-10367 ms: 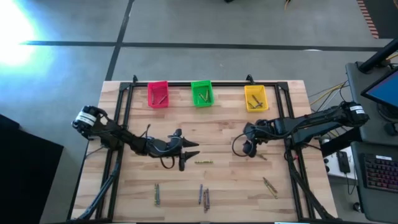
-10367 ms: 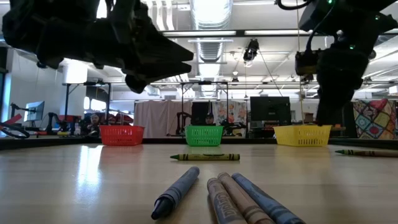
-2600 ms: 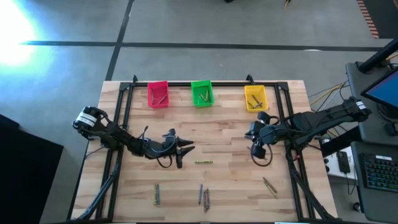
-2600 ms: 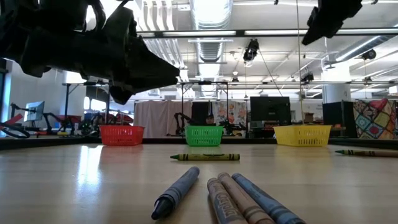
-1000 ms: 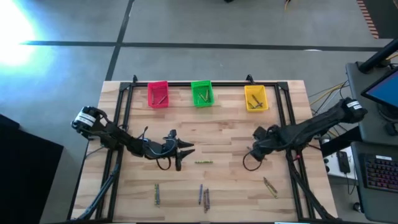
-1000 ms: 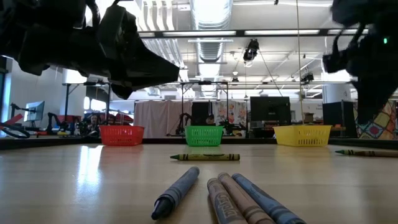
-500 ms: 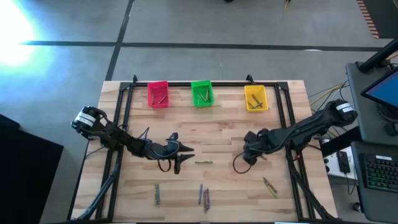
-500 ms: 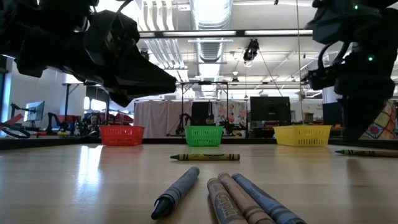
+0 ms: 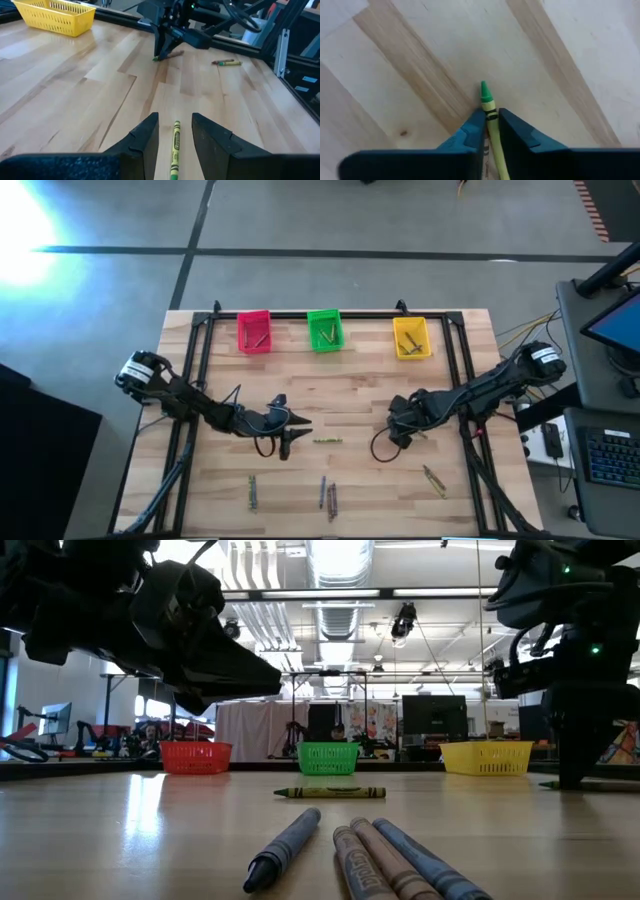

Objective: Sort crayons
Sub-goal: Put the green crayon into the yellow basket

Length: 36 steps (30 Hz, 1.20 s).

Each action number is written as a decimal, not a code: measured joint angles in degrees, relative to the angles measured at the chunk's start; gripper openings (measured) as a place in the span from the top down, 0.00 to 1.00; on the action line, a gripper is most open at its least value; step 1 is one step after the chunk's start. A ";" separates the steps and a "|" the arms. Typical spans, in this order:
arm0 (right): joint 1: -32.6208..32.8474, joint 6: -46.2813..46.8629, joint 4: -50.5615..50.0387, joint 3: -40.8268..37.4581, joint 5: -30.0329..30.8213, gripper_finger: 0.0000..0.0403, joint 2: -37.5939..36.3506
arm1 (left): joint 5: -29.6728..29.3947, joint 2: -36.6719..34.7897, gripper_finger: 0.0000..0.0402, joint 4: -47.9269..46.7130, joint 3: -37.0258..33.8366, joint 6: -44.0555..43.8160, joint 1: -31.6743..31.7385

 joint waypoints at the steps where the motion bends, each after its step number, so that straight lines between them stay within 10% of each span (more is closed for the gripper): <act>1: 0.00 -0.18 -0.11 0.02 0.02 0.92 -0.64 | -0.01 0.00 0.75 -0.14 0.00 0.00 0.00; 18: -3.89 -4.29 -0.57 -0.02 4.98 0.98 -18.24 | -0.55 0.02 0.75 -0.78 0.00 0.00 0.00; 36: -4.15 -5.83 0.64 0.00 4.99 0.98 -17.98 | -0.52 1.64 0.75 -0.85 0.00 0.00 0.00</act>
